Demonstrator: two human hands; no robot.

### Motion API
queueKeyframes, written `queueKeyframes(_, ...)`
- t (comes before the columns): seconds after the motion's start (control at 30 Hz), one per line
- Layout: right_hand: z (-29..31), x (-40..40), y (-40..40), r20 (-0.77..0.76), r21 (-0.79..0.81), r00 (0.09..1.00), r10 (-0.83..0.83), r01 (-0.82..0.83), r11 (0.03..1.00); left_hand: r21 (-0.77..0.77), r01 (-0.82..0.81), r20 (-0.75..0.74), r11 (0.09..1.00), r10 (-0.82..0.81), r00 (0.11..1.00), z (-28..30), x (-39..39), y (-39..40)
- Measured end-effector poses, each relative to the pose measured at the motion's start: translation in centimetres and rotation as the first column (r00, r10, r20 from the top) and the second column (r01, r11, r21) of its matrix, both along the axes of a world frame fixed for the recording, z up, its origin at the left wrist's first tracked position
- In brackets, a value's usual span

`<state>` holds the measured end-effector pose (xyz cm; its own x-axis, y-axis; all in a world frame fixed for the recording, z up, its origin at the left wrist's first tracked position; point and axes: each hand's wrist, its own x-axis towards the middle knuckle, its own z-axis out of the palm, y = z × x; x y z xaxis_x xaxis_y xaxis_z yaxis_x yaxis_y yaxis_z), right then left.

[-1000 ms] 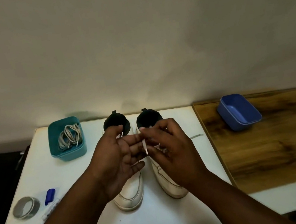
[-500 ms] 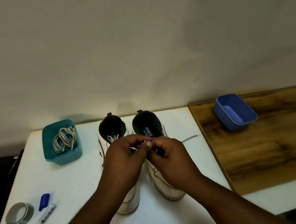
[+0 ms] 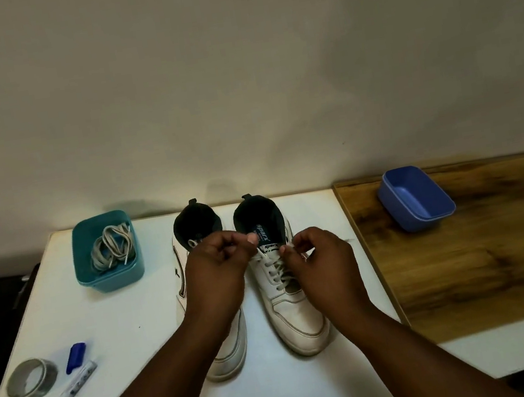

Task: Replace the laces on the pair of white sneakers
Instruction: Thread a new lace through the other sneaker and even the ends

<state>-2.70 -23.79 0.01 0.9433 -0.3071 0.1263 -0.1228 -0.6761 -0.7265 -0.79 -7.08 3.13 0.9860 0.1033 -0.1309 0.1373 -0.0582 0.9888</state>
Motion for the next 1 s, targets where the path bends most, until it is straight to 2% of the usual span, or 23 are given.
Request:
queueKeyframes(0.07, -0.1, 0.0, 0.3, 0.005, -0.034, 0.999, 0.033, -0.033, 0.999, 0.043, 0.027, 0.056, 0.999, -0.029, 0.998, 0.0, -0.1, -0.2)
queueKeyframes(0.17, 0.2, 0.2, 0.3, -0.001, -0.022, 1.0, 0.019, -0.019, 1.0, -0.01, 0.124, 0.046, 0.992, -0.123, 0.991, -0.1, -0.1, -0.2)
queueKeyframes(0.23, 0.3, 0.4, 0.1, -0.031, 0.063, 0.999, -0.029, 0.031, 0.998, -0.043, 0.197, 0.002, 0.979, -0.197, 0.98, -0.1, 0.0, -0.2)
queueKeyframes(0.3, 0.2, 0.5, 0.2, -0.094, 0.231, 0.995, -0.043, 0.064, 0.971, -0.023, 0.242, -0.028, 0.97, -0.242, 0.97, -0.1, 0.1, 0.0)
queueKeyframes(0.33, 0.2, 0.3, 0.4, -0.119, 0.287, 0.993, -0.029, 0.062, 0.956, 0.025, 0.244, -0.027, 0.969, -0.244, 0.969, -0.3, 0.1, 0.1)
queueKeyframes(0.4, -0.1, -0.1, 1.2, -0.143, 0.319, 0.99, -0.001, 0.047, 0.947, 0.221, 0.209, 0.039, 0.952, -0.223, 0.974, -0.6, 0.2, 0.2)
queueKeyframes(0.53, -0.3, -0.3, 1.8, -0.121, 0.335, 0.992, -0.019, 0.059, 0.94, 0.616, 0.062, 0.229, 0.786, -0.253, 0.94, -1.6, 0.6, 0.4)
queueKeyframes(0.67, -0.4, -0.4, 1.8, -0.118, 0.364, 0.993, -0.002, 0.045, 0.93, 0.77, -0.025, 0.284, 0.637, -0.308, 0.908, -2.4, 1.1, 0.1)
queueKeyframes(0.77, -0.3, -0.4, 1.8, -0.112, 0.359, 0.994, 0.008, 0.032, 0.933, 0.802, -0.029, 0.252, 0.596, -0.295, 0.921, -2.9, 0.8, -0.6)
queueKeyframes(1.0, -0.3, -0.4, 1.6, -0.118, 0.364, 0.992, 0.047, -0.001, 0.931, 0.751, 0.01, 0.241, 0.66, -0.288, 0.927, -3.4, 1.4, -1.0)
